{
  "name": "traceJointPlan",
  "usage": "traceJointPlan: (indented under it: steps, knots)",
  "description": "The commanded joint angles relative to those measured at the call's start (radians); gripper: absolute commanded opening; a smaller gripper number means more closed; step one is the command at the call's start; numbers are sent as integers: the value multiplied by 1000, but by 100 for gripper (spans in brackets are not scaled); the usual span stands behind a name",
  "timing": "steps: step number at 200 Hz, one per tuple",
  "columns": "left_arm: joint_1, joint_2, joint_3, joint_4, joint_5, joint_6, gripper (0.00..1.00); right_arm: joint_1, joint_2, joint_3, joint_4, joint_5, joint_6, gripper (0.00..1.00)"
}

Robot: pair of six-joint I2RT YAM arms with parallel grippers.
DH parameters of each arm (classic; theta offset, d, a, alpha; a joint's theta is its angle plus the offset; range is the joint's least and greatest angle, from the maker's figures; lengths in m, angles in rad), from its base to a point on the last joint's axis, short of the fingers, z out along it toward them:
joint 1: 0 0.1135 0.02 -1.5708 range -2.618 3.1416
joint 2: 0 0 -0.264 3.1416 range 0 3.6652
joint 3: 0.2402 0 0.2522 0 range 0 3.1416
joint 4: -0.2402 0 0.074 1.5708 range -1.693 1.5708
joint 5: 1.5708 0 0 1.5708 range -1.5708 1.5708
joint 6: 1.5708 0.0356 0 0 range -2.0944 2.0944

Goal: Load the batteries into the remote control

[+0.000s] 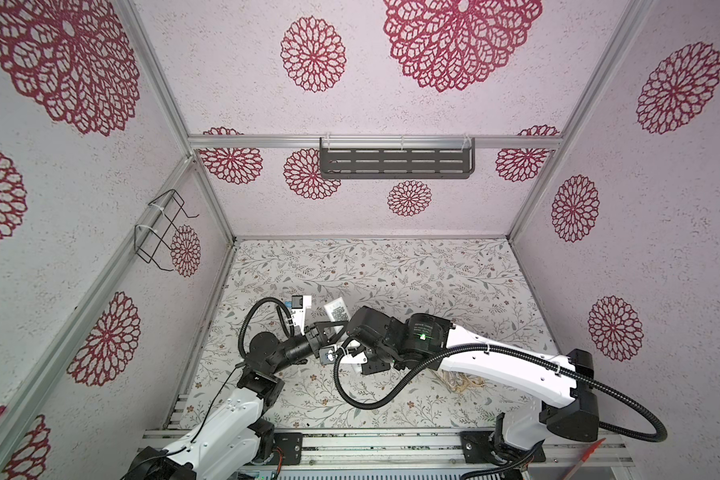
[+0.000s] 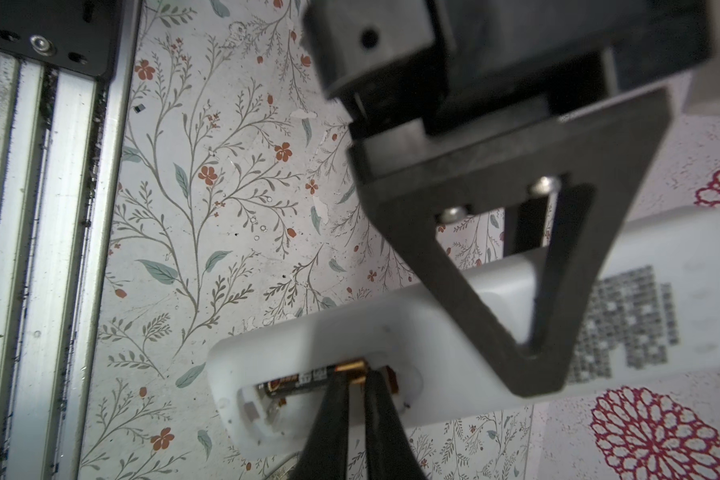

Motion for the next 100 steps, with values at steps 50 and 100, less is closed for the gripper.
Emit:
traceJointPlan:
  steps: [50, 100]
  knots:
    - [-1, -17, 14, 89, 7, -20, 0, -4, 28, -20, -18, -26, -3, 12]
    - [0, -18, 11, 84, 0, -21, 0, -1, 24, -20, -5, 0, 10, 14]
